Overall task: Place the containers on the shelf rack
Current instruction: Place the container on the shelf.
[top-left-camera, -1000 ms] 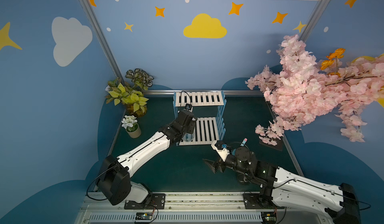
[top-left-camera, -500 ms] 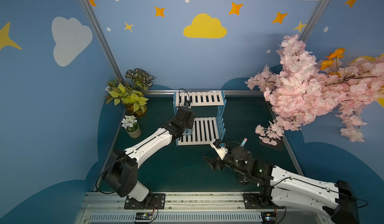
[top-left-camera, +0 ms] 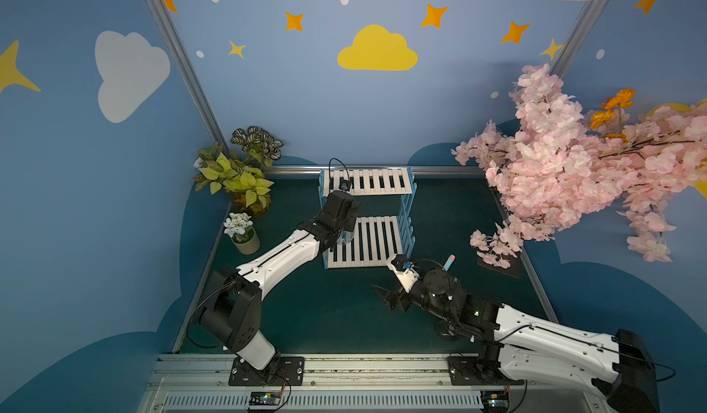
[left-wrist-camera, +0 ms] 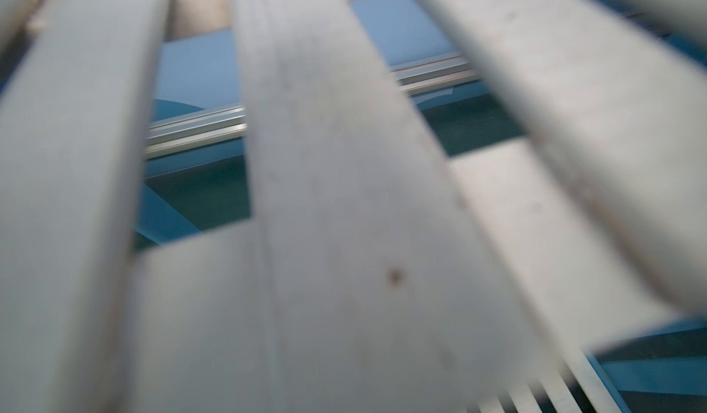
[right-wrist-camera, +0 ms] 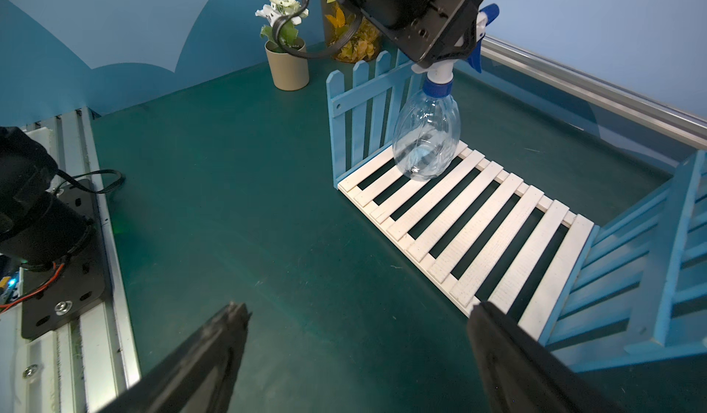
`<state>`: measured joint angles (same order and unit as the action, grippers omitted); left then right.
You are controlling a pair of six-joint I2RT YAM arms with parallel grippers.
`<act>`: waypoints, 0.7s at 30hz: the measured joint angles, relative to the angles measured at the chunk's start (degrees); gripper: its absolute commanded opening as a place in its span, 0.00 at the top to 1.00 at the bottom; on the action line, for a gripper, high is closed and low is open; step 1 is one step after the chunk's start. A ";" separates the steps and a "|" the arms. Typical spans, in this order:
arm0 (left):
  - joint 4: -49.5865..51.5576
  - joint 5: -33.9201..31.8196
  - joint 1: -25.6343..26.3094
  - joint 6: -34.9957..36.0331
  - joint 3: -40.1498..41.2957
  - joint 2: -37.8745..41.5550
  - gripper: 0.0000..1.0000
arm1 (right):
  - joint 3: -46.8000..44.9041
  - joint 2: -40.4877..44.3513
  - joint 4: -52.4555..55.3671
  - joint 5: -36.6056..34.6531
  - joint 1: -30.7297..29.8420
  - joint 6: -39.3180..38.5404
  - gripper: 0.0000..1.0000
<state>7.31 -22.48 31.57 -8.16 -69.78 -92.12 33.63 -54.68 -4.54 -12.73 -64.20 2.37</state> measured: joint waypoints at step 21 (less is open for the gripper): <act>-3.52 0.24 -0.72 0.42 -1.05 -2.91 0.63 | -0.59 0.98 -0.02 -1.14 0.04 1.42 0.04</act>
<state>3.79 -22.24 30.85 -7.75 -70.83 -95.02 33.04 -53.69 -4.56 -13.87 -64.16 3.79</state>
